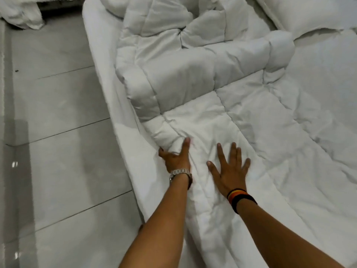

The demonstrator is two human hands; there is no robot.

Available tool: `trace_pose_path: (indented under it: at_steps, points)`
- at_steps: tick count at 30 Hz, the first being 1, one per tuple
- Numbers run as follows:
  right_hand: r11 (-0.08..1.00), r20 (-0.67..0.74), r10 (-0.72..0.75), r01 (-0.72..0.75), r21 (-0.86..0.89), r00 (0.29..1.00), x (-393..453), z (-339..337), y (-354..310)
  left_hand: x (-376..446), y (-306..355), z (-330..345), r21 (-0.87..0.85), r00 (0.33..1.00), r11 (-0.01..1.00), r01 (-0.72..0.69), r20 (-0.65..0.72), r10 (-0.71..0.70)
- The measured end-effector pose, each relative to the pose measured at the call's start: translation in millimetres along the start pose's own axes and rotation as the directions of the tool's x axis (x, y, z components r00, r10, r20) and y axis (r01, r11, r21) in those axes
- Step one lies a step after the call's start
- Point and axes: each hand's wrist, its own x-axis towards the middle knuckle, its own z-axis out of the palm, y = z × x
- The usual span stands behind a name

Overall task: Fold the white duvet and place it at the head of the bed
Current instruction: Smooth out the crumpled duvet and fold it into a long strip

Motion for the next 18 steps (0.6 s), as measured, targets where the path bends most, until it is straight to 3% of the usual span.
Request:
trace_pose_path:
  at_steps: [5,9,11,14,18]
  points:
    - [0.998,-0.035,-0.02,0.022,0.065,0.999,-36.6,14.7,-19.9,6.0,-22.8,-60.2,0.067,0.996,0.997,0.033,-0.09,-0.027]
    - [0.999,0.099,0.047,-0.044,-0.025,0.994,-59.5,22.9,-42.9,-0.5,-16.9,-97.2,0.215,0.999,0.976,0.042,-0.021,-0.038]
    - [0.993,0.129,0.097,-0.104,0.05,0.987,-50.6,3.6,-57.0,5.3,9.0,-110.4,0.234,1.0,0.972,-0.003,-0.012,0.006]
    - [0.98,-0.043,0.026,-0.017,0.198,0.999,-25.6,-38.7,-86.7,33.8,66.0,-126.6,0.155,0.994,0.985,-0.082,-0.059,0.092]
    - [0.951,-0.217,0.006,0.062,0.302,0.976,39.1,-85.4,-140.4,97.1,153.7,-119.6,0.01,0.991,0.996,-0.089,-0.096,0.089]
